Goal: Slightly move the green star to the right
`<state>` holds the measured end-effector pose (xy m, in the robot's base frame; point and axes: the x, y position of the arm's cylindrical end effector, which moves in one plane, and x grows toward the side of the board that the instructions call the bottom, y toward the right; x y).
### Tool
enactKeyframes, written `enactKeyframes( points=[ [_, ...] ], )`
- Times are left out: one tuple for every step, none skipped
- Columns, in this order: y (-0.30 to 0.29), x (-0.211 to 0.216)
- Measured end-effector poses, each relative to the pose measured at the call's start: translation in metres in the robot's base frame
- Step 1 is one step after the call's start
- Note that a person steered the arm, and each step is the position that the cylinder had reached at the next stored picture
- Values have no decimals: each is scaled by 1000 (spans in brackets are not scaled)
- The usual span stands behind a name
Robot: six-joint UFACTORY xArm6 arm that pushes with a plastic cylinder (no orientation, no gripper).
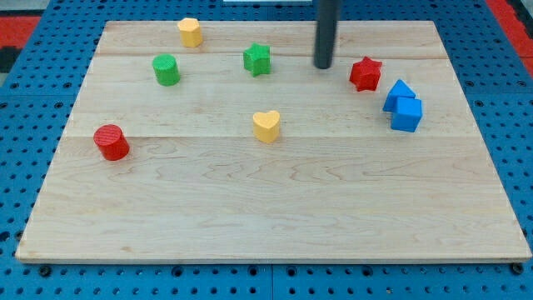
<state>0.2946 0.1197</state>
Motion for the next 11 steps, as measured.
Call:
enactKeyframes(
  points=[
    [42,7],
    [20,8],
    [-62,9],
    [-129,19],
    [-197,45],
    [-207,26],
    [-212,13],
    [-213,-6],
    [-208,-17],
    [-169,-14],
    [-135,-15]
  ],
)
